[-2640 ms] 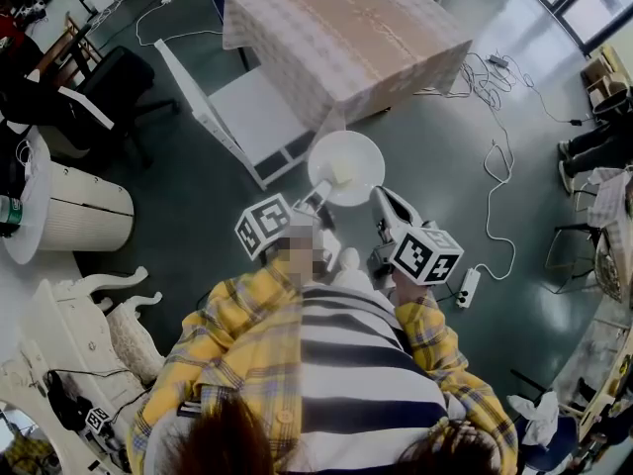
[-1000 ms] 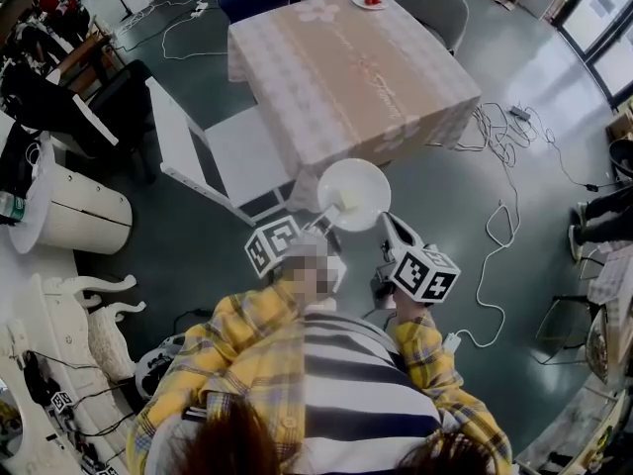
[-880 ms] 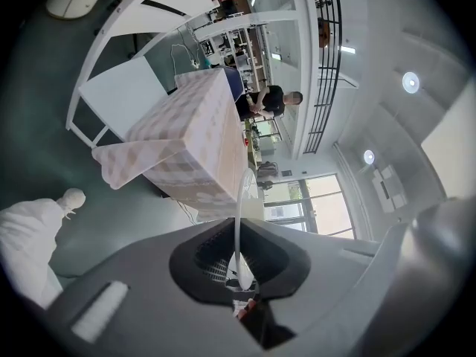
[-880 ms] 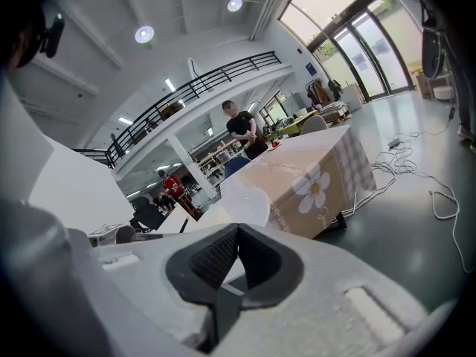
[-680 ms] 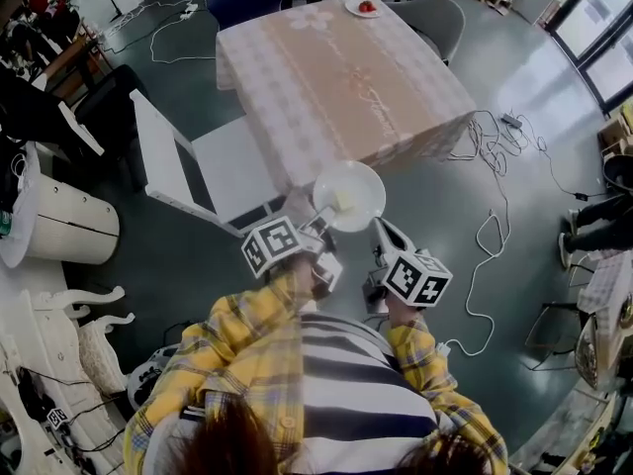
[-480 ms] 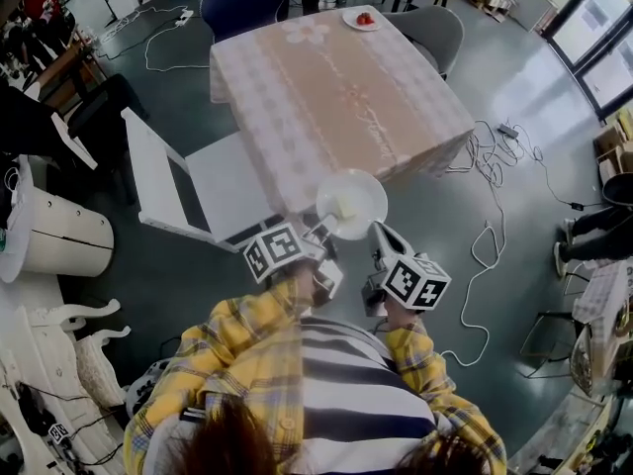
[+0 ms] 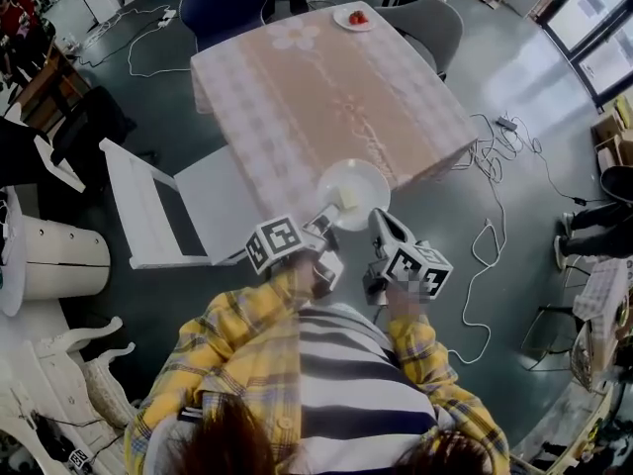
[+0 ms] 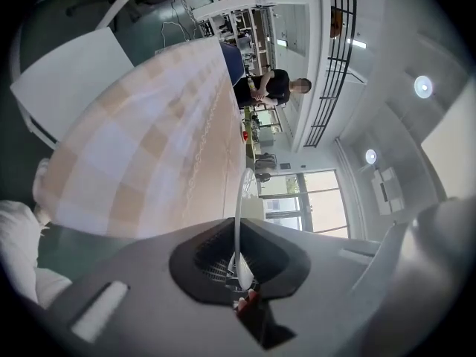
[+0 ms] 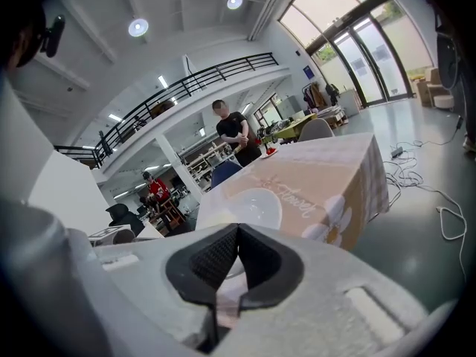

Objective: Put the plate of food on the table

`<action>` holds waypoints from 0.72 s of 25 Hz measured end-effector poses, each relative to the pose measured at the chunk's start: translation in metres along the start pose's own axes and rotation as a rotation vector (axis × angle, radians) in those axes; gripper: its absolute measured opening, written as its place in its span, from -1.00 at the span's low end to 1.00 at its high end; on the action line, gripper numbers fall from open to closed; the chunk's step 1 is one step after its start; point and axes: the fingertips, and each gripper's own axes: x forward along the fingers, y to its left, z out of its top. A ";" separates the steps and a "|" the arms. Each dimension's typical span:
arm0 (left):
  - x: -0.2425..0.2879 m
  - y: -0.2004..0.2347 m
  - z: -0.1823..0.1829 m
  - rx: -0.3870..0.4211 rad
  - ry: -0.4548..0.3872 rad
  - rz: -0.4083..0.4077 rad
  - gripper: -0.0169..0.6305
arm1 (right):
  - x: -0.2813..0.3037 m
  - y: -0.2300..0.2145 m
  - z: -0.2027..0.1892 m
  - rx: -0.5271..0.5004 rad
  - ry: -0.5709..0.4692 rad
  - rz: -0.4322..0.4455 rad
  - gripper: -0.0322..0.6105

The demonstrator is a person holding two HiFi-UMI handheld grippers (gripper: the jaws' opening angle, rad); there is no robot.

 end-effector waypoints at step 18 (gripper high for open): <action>0.089 -0.014 0.042 0.025 -0.024 0.033 -0.91 | 0.063 -0.051 0.057 0.006 0.024 -0.002 -0.91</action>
